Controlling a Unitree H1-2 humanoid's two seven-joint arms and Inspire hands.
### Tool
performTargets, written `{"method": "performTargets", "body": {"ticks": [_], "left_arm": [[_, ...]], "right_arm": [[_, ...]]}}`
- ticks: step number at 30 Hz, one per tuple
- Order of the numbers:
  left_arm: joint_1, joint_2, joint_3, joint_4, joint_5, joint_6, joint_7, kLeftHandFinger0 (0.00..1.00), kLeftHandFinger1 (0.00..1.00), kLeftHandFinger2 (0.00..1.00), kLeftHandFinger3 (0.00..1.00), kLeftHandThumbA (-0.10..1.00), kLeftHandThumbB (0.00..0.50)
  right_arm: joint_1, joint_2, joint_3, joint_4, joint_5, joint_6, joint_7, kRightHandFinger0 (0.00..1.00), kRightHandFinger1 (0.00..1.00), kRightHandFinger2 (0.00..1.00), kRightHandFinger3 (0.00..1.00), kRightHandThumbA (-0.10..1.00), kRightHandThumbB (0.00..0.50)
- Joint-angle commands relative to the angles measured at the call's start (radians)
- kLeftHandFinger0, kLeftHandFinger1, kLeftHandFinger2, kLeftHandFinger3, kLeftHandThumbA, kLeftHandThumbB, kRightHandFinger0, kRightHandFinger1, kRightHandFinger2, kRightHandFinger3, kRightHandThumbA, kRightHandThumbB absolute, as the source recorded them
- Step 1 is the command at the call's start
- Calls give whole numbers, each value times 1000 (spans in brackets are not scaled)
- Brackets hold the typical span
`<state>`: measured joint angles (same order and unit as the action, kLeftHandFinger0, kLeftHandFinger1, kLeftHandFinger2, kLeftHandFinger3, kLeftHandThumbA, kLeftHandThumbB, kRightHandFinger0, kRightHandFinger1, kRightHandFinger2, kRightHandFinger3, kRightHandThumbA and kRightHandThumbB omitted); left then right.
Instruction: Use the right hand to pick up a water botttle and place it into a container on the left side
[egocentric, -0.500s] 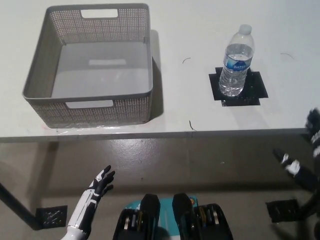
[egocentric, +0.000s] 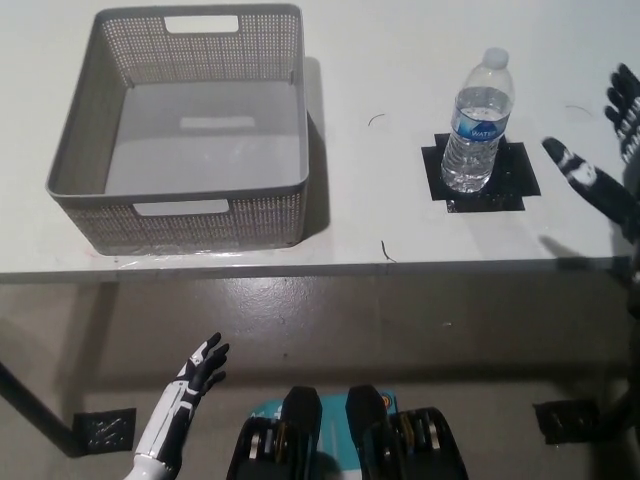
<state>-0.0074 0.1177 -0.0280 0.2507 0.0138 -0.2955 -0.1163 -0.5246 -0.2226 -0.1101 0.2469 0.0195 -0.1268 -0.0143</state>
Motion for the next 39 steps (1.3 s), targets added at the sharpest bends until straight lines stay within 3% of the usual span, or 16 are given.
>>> {"method": "performTargets", "body": {"ticks": [1, 7, 11, 25, 31, 36, 39], "left_arm": [[2, 7, 9, -24, -2, -29, 8, 1000, 1000, 1000, 1000, 1000, 352], [-3, 9, 9, -15, 1, -40, 9, 1000, 1000, 1000, 1000, 1000, 351], [-4, 11, 8, -19, -5, -36, 3, 1000, 1000, 1000, 1000, 1000, 358], [-8, 14, 7, -25, -2, -33, 2, 1000, 1000, 1000, 1000, 1000, 354], [-6, 15, 4, -31, -12, -29, -8, 1000, 1000, 1000, 1000, 1000, 357], [-9, 13, 1, -37, 6, -21, 3, 1000, 1000, 1000, 1000, 1000, 363], [-14, 12, 2, -29, -4, -27, -2, 1000, 1000, 1000, 1000, 1000, 361]], "right_arm": [[-103, -22, 13, 85, -17, 26, 10, 1000, 1000, 1000, 1000, 1000, 448], [-204, -14, 30, 229, -7, 8, 28, 1000, 1000, 1000, 1000, 1000, 425], [-239, -8, 58, 308, -36, 20, 19, 1000, 1000, 1000, 1000, 1000, 470], [-353, 20, 117, 564, -65, -59, 12, 1000, 1000, 1000, 1000, 1000, 500], [-445, 49, 128, 785, -60, -93, 13, 1000, 1000, 1000, 1000, 850, 500], [-549, 65, 168, 984, -96, -88, -14, 1000, 1000, 1000, 1000, 804, 500], [-592, 76, 155, 1057, -72, -76, -1, 1000, 1000, 1000, 1000, 671, 500]]}}
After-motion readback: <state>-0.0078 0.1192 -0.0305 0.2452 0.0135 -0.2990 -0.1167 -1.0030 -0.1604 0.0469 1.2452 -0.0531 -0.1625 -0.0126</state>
